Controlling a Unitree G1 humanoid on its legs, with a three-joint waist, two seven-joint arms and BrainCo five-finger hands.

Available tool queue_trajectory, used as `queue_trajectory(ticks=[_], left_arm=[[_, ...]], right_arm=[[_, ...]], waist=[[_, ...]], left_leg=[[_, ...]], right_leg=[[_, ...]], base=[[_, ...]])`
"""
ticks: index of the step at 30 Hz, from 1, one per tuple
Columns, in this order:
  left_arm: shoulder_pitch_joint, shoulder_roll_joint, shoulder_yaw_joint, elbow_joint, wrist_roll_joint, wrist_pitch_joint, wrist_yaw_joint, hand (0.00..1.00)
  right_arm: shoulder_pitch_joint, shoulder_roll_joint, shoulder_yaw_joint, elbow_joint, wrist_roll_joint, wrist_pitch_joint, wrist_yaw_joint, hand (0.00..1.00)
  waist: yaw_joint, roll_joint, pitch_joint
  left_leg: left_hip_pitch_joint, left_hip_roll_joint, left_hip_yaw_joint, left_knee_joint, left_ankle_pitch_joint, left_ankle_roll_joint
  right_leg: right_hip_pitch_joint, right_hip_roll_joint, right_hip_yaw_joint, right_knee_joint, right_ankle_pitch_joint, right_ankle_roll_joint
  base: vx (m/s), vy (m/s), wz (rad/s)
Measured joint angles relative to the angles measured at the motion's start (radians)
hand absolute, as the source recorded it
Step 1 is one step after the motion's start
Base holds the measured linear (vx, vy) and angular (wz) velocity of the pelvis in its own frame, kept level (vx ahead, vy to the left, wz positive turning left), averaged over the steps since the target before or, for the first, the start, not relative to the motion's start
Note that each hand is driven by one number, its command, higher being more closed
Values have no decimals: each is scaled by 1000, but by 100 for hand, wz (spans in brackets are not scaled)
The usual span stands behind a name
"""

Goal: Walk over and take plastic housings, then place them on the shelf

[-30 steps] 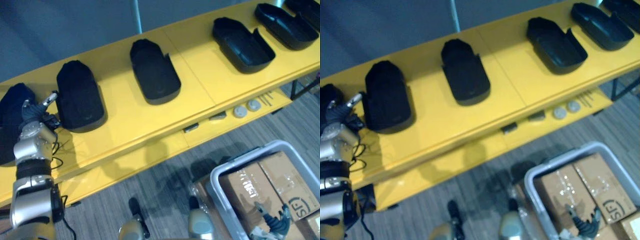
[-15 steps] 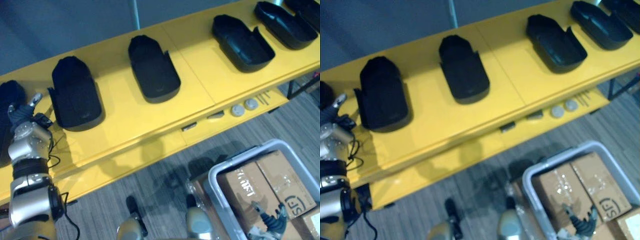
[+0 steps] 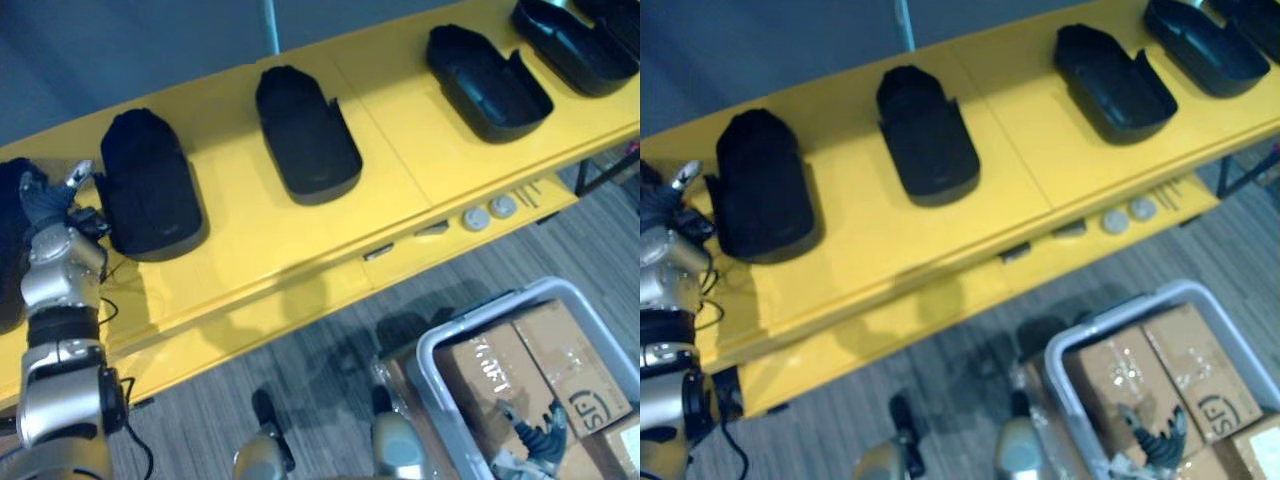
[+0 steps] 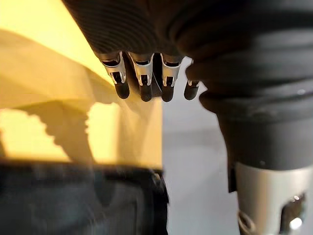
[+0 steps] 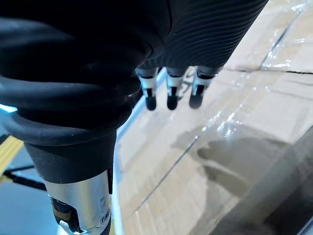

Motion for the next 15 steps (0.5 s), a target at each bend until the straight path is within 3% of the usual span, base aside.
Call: queue_trajectory(ticks=[6, 15], left_arm=[[-30, 22, -25, 1, -5, 37, -14, 0], [-83, 41, -24, 33, -12, 53, -2, 0]], right_arm=[[0, 0, -11, 0, 0, 0, 10, 0], [-32, -2, -18, -7, 0, 0, 27, 0]], waist=[[1, -2, 11], [3, -13, 45]], left_leg=[[0, 0, 4, 0, 4, 1], [-36, 10, 3, 69, -25, -2]], right_leg=[[-3, 0, 2, 1, 0, 0], [-28, -1, 8, 37, -20, 5]], base=[[0, 0, -1], [-3, -2, 0]])
